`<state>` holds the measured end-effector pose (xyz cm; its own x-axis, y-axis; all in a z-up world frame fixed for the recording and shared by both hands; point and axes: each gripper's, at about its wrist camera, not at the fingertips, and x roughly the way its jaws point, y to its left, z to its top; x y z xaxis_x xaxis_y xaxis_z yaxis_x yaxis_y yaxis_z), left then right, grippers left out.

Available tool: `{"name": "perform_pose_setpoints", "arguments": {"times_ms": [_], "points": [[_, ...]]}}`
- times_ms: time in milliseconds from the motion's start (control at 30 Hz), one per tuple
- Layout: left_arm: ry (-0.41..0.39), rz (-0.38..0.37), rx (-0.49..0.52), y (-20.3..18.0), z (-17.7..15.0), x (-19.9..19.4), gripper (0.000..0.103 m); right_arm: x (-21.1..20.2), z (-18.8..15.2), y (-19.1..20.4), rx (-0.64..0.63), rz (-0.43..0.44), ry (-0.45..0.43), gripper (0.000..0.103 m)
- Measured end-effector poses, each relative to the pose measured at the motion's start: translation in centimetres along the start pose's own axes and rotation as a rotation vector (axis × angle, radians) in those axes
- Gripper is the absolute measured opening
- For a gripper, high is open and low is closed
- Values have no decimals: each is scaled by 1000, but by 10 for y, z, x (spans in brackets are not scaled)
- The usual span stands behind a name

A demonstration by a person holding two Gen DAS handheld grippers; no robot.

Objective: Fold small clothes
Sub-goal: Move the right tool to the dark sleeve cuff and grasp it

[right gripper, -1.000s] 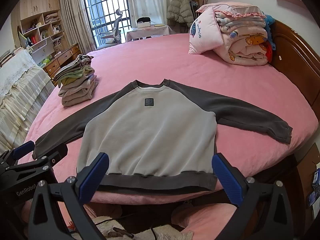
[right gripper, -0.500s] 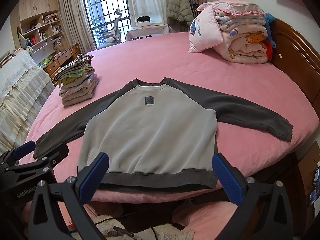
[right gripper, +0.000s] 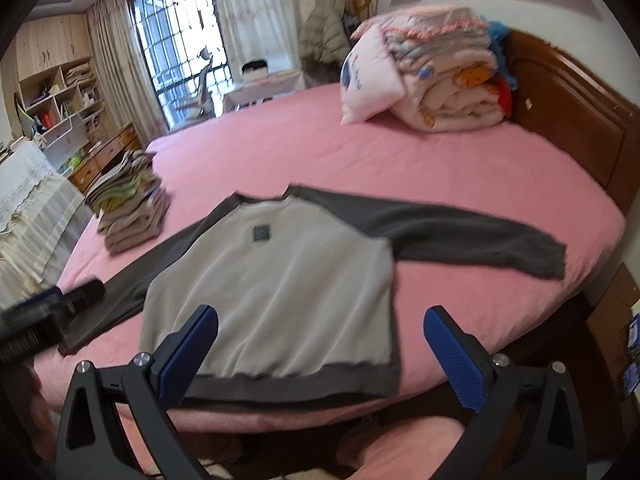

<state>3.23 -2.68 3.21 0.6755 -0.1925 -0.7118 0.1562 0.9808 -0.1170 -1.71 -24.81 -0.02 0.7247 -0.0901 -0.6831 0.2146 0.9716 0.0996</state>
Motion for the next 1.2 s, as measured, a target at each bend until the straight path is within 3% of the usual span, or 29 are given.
{"name": "perform_pose_setpoints", "arguments": {"times_ms": [133,233,333,467,667,933,1200], "points": [[-131,-128,45,-19,27,-9,101,-3,17,-39,70,-7,-25,103],[-149,-130,129,-47,44,-8,101,4,27,-79,151,12,-21,101],[-145,-167,198,-76,57,2,101,9,33,-113,203,-22,-28,89],[-152,-121,286,-119,67,29,102,16,41,-160,253,-77,-49,86],[-33,-188,415,-189,62,109,102,43,43,-236,362,-132,-33,86],[106,-239,616,-284,17,223,102,87,29,-319,465,-180,6,86],[215,-234,712,-335,-15,307,102,137,-8,-401,663,-142,67,85]]}}
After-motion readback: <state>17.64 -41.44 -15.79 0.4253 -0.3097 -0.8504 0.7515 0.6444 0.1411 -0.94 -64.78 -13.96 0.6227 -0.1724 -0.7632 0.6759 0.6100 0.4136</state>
